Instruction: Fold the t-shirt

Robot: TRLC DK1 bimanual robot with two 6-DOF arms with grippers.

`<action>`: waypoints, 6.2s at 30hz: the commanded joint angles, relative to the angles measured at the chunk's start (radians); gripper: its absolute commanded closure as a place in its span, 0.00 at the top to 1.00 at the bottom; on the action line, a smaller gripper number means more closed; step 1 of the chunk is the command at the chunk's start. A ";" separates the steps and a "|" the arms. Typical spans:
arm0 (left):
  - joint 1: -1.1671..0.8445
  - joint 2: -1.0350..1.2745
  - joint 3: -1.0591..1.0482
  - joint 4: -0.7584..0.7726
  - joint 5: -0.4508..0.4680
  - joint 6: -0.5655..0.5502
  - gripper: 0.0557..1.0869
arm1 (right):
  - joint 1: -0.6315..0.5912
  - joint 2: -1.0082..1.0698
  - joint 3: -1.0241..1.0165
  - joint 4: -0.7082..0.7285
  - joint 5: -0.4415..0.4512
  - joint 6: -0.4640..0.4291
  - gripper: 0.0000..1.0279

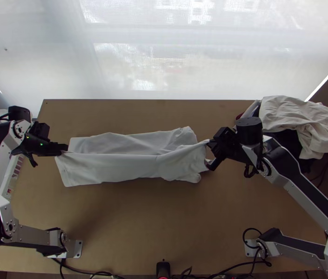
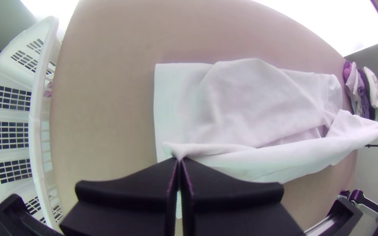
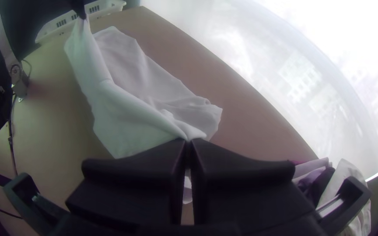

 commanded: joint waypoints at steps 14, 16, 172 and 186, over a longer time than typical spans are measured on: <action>-0.038 0.391 0.431 0.003 -0.074 -0.032 0.03 | -0.131 0.408 0.268 0.112 -0.018 -0.049 0.03; -0.042 0.417 0.453 0.001 -0.074 -0.035 0.03 | -0.139 0.444 0.298 0.113 -0.020 -0.050 0.03; -0.064 0.365 0.010 0.167 -0.056 -0.201 0.69 | 0.222 0.780 0.274 0.176 -0.003 0.062 0.96; -0.133 0.395 0.014 0.127 0.020 -0.222 0.60 | 0.225 0.780 0.275 0.175 -0.003 0.063 0.96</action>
